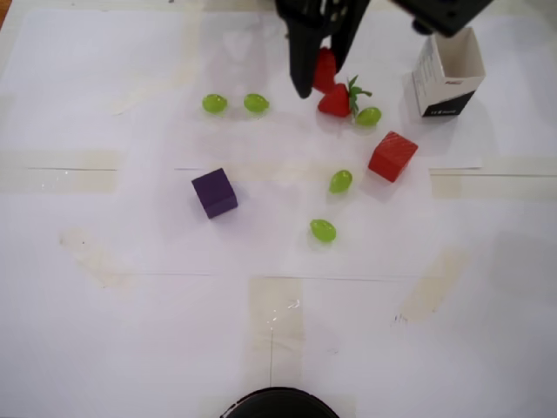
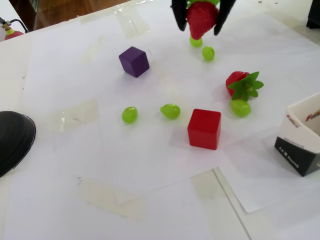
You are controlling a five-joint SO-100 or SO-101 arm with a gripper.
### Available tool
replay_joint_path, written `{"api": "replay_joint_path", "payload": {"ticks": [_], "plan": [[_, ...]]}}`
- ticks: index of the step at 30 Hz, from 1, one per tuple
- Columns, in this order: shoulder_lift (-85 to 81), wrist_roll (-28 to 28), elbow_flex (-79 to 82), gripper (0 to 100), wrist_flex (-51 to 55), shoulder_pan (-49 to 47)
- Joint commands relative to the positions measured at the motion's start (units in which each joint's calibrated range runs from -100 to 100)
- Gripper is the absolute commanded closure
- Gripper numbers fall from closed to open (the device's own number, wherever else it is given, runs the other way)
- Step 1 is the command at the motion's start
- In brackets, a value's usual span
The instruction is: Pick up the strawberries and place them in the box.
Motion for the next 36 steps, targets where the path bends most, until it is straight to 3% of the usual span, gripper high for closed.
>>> {"api": "replay_joint_path", "payload": {"ticks": [1,17,36], "plan": [[-4.8,-1.2,-6.7,86,2.0,-5.0],[-2.2,-8.1,-7.7,86,6.9,-22.0],[0.9,-21.3,-0.1,85,-3.6,-27.3]]}}
